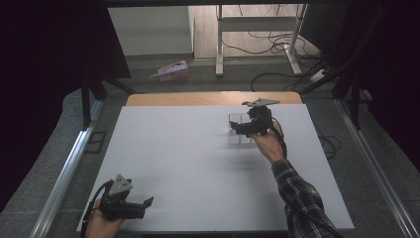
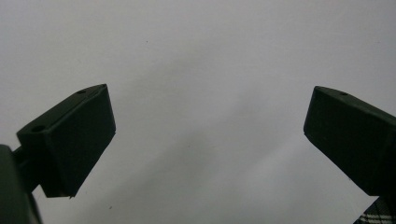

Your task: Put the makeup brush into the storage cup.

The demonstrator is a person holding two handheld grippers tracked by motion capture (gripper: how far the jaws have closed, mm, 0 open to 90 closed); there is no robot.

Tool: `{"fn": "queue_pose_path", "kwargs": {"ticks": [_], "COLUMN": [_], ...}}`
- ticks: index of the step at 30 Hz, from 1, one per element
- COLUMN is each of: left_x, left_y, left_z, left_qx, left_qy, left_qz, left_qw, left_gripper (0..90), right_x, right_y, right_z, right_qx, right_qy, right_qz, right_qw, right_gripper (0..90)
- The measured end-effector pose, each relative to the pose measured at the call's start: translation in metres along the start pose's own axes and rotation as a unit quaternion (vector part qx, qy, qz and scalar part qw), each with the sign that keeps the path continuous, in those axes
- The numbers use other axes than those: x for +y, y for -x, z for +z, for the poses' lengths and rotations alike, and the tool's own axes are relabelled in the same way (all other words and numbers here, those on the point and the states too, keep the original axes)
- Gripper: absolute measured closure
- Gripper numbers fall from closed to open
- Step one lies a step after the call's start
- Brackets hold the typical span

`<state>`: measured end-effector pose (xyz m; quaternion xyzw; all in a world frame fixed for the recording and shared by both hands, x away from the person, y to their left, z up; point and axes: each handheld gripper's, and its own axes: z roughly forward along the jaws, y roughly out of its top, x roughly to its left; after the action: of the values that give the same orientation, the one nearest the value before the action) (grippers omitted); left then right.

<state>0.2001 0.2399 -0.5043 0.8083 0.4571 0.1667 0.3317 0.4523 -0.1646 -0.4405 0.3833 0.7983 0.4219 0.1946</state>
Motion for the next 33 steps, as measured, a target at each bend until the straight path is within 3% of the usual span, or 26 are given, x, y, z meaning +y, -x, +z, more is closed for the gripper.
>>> {"fn": "queue_pose_path", "kwargs": {"ticks": [33], "left_x": [0.000], "left_y": [0.001], "left_z": [0.000], "left_qx": [0.001], "left_qy": [-0.001], "left_qz": [0.003], "left_qw": [1.0000], "left_gripper": [2.3], "right_x": [-0.003], "right_y": [-0.002], "right_z": [-0.020], "right_qx": [0.012], "right_qy": [-0.009], "right_qz": [-0.013], "right_qw": [0.9998], "right_gripper": [0.8]}}
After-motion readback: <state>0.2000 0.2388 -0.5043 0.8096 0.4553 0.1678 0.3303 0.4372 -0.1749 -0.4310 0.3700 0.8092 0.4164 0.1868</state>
